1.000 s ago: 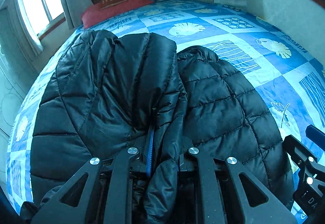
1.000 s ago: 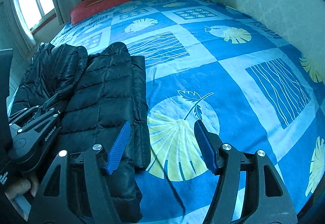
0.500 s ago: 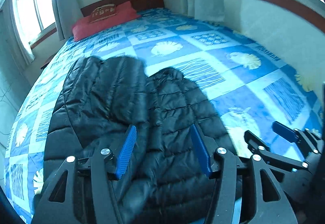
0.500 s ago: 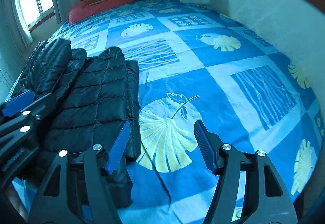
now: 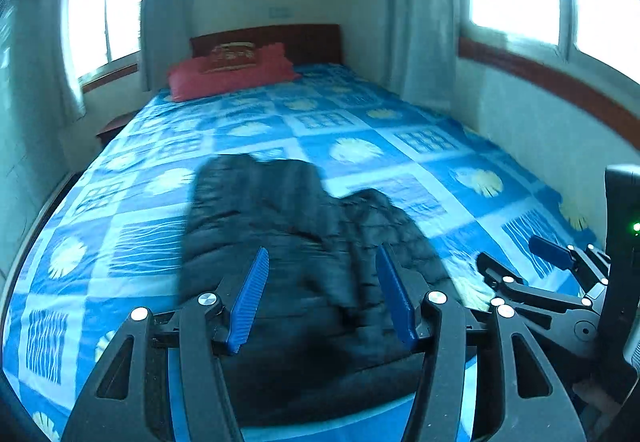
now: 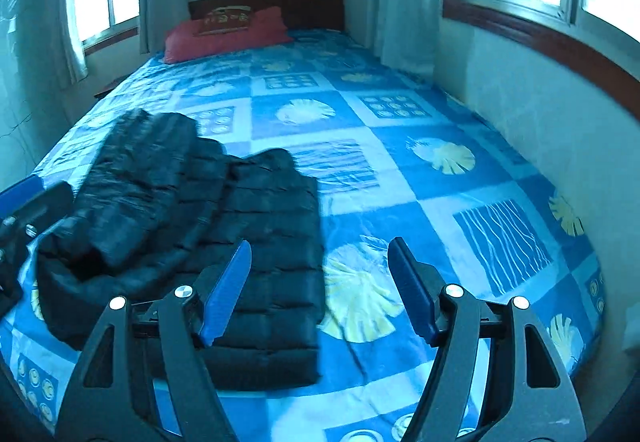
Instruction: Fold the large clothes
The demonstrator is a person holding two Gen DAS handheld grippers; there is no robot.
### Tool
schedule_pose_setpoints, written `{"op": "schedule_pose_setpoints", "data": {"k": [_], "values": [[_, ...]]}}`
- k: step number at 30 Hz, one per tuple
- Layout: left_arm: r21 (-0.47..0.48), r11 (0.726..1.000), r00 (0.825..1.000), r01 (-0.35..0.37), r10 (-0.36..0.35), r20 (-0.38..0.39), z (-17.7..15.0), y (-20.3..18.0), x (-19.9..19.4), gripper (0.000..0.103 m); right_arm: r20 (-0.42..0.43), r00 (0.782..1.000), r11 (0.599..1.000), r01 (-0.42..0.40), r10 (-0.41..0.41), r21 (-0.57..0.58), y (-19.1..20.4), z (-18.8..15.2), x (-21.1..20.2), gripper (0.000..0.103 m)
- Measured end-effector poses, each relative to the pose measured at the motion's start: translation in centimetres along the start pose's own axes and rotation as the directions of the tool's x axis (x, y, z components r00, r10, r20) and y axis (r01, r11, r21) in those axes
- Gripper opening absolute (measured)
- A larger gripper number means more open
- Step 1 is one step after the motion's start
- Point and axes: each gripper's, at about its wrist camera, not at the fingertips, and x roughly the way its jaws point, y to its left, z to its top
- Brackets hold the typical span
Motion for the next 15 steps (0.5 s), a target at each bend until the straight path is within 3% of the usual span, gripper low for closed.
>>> {"op": "schedule_pose_setpoints", "data": {"k": [3, 6, 8, 12, 15], "values": [[-0.067, 0.997, 0.999, -0.041, 0.042, 0.021, -0.3, 4.0, -1.1, 0.056, 0.004, 0.999, 0.999, -0.039, 0.039, -0.020, 2.3, 0.9, -0.1, 0.071], [-0.136, 0.984, 0.992, -0.113, 0.118, 0.036, -1.0, 8.4, -1.2, 0.065, 0.002, 0.997, 0.996, -0.079, 0.079, -0.041, 4.8, 1.8, 0.0, 0.071], [-0.182, 0.971, 0.987, -0.153, 0.157, 0.009, -1.9, 11.2, -0.4, 0.065, -0.012, 0.994, 0.992, -0.111, 0.111, -0.053, 6.6, 2.1, 0.2, 0.073], [-0.268, 0.949, 0.986, -0.168, 0.156, -0.066, -4.2, 15.3, 1.4, 0.065, -0.055, 0.980, 0.980, -0.193, 0.190, -0.056, 10.1, 2.2, 1.4, 0.082], [-0.284, 0.944, 0.984, -0.166, 0.140, -0.112, -5.6, 16.3, 3.1, 0.065, -0.098, 0.983, 0.983, -0.161, 0.152, -0.087, 11.7, 1.7, 2.9, 0.082]]}}
